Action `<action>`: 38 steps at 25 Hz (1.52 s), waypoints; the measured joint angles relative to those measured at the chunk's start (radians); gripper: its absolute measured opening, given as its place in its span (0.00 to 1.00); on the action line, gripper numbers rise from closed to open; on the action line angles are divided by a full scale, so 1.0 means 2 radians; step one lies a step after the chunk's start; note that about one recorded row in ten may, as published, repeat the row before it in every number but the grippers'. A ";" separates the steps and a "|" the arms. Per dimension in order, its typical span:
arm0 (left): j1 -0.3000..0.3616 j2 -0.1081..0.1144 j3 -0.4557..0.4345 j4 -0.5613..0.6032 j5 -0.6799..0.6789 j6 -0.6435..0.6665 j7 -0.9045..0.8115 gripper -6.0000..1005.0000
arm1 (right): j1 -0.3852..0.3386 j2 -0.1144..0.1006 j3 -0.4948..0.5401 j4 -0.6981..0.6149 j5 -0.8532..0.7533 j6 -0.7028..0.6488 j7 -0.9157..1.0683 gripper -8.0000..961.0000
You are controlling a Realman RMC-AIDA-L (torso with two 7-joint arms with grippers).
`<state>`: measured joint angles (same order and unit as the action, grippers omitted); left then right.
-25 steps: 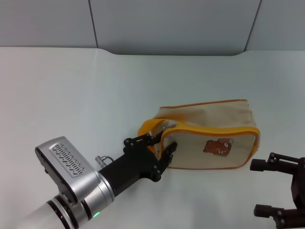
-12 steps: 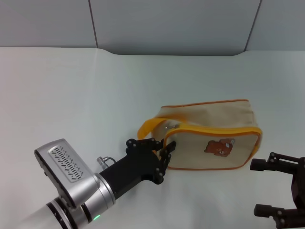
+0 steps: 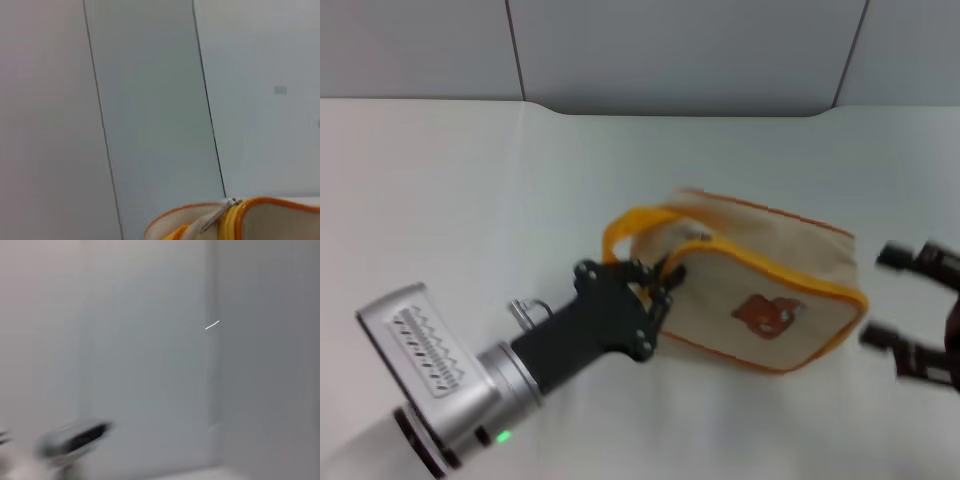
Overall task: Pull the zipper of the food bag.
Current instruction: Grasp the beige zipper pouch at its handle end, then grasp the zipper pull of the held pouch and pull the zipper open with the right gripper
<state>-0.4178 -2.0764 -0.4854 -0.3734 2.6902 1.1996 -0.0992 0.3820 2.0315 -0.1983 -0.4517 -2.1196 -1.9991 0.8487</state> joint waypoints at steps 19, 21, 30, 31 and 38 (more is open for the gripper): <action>-0.111 0.007 -0.005 0.173 0.007 0.208 0.018 0.07 | -0.005 0.030 0.137 0.319 0.085 0.155 -0.597 0.78; -0.111 0.005 -0.005 0.174 0.007 0.207 0.018 0.07 | 0.007 0.030 0.137 0.333 0.083 0.184 -0.631 0.78; -0.110 0.003 -0.003 0.174 0.007 0.205 0.017 0.07 | 0.044 0.030 0.133 0.345 0.072 0.251 -0.658 0.78; -0.110 0.003 -0.002 0.174 0.007 0.204 0.017 0.07 | 0.044 0.030 0.133 0.345 0.072 0.251 -0.658 0.78; -0.111 0.003 0.000 0.171 0.007 0.195 0.018 0.07 | 0.047 0.030 0.133 0.352 0.027 0.251 -0.673 0.77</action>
<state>-0.6399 -2.0709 -0.4857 -0.0312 2.7035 1.5904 -0.0632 0.4756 2.0923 0.0675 0.2524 -2.0658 -1.4969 -0.4979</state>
